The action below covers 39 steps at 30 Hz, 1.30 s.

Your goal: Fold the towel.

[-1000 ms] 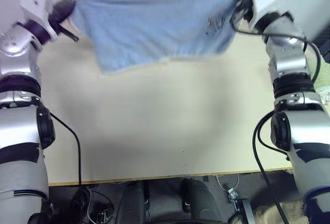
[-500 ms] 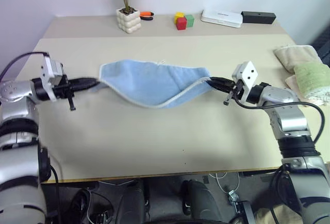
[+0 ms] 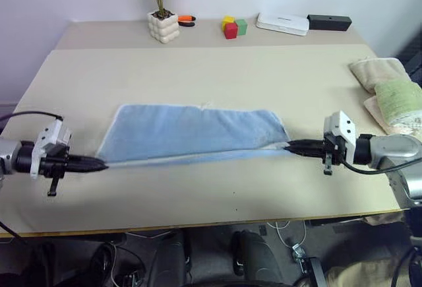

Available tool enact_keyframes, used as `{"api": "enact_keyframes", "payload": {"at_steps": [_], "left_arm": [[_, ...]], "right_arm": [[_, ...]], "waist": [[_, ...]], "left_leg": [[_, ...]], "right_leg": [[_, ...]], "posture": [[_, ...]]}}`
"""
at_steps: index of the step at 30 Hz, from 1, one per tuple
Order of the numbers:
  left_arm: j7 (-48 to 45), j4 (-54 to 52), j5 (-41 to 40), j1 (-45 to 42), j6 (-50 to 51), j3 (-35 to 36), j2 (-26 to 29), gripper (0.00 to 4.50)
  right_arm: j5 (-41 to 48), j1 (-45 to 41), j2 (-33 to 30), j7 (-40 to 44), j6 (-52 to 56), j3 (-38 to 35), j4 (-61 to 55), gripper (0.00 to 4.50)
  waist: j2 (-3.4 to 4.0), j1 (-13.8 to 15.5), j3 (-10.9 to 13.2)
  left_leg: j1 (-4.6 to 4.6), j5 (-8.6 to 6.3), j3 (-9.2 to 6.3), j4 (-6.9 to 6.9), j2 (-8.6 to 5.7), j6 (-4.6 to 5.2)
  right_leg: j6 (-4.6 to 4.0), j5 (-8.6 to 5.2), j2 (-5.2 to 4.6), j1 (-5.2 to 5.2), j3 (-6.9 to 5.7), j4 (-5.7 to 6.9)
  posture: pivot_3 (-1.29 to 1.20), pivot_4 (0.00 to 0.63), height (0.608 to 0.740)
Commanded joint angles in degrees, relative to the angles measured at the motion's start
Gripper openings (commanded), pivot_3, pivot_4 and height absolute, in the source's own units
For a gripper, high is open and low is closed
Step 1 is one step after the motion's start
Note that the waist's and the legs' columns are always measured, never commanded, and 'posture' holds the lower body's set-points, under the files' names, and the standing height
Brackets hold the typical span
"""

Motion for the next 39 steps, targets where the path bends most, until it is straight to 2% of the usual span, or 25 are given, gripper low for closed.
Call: {"api": "enact_keyframes", "payload": {"at_steps": [1, 8, 11, 16, 25, 33, 39], "left_arm": [[-0.22, -7.91, -7.31, 5.7, 3.82, 1.3, 4.87, 0.0], [-0.22, -17.86, -13.23, 19.22, 5.97, 6.87, 8.66, 0.0], [-0.22, -19.21, -12.5, 18.53, 7.53, 10.09, 4.86, 0.0], [-0.22, -13.79, -5.3, 9.79, 7.43, 12.32, -3.19, 0.0], [0.14, 8.12, 10.15, -12.91, 0.6, 12.56, -17.34, 0.0], [0.79, 25.82, 19.89, -24.55, -9.19, 13.97, -23.48, 0.0], [4.01, 33.96, 25.26, -28.39, -15.6, 15.35, -26.6, 0.0]], "right_arm": [[2.22, 2.82, -2.65, 2.13, 1.61, -2.8, -3.86, 0.03], [3.65, 9.01, -4.27, 3.44, 2.31, -6.45, -5.71, 0.03], [2.84, 9.59, -3.61, 2.39, 1.31, -7.28, -4.27, 0.03], [1.26, 4.67, -0.64, -2.79, -0.77, -7.17, -0.21, 0.03], [-2.0, -2.7, 2.99, -8.41, -4.33, -5.6, 6.08, 0.03], [-5.34, -8.65, 6.87, -13.0, -6.39, -4.17, 11.49, 0.03], [-8.88, -10.75, 9.09, -16.14, -8.93, -1.96, 14.63, 0.03]], "waist": [[0.0, 0.04, -0.01], [0.04, 0.24, -0.03], [0.04, 0.38, -0.03], [0.05, 0.28, -0.04], [0.03, 1.01, -0.07], [0.03, 1.24, -0.07], [0.02, 1.35, -0.07]], "left_leg": [[0.02, 0.0, 0.0, 0.0, 0.01, 0.0], [0.02, -0.01, 0.0, 0.03, 0.02, -0.01], [0.02, -0.01, 0.01, 0.03, 0.02, -0.01], [0.05, -0.01, 0.01, 0.06, 0.0, -0.02], [0.03, 0.01, 0.04, 0.11, -0.05, -0.03], [0.02, 0.06, 0.05, 0.13, -0.06, -0.09], [0.01, 0.06, 0.04, 0.14, -0.05, -0.09]], "right_leg": [[-0.02, -0.01, 0.0, 0.01, 0.0, 0.01], [-0.17, -0.08, -0.01, 0.02, -0.01, -0.04], [-0.17, -0.08, -0.01, 0.03, -0.02, -0.04], [-0.19, -0.07, 0.01, 0.07, -0.03, -0.04], [-0.02, 0.02, 0.02, 0.07, -0.05, 0.03], [-0.01, 0.03, 0.03, 0.07, -0.04, 0.02], [-0.01, 0.03, 0.03, 0.07, -0.04, 0.02]], "posture": [[0.0, 0.15, 0.735], [0.0, 0.15, 0.735], [0.0, 0.15, 0.735], [0.0, 0.15, 0.735], [0.0, 0.15, 0.735], [0.0, 0.15, 0.735], [0.0, 0.15, 0.735]]}}
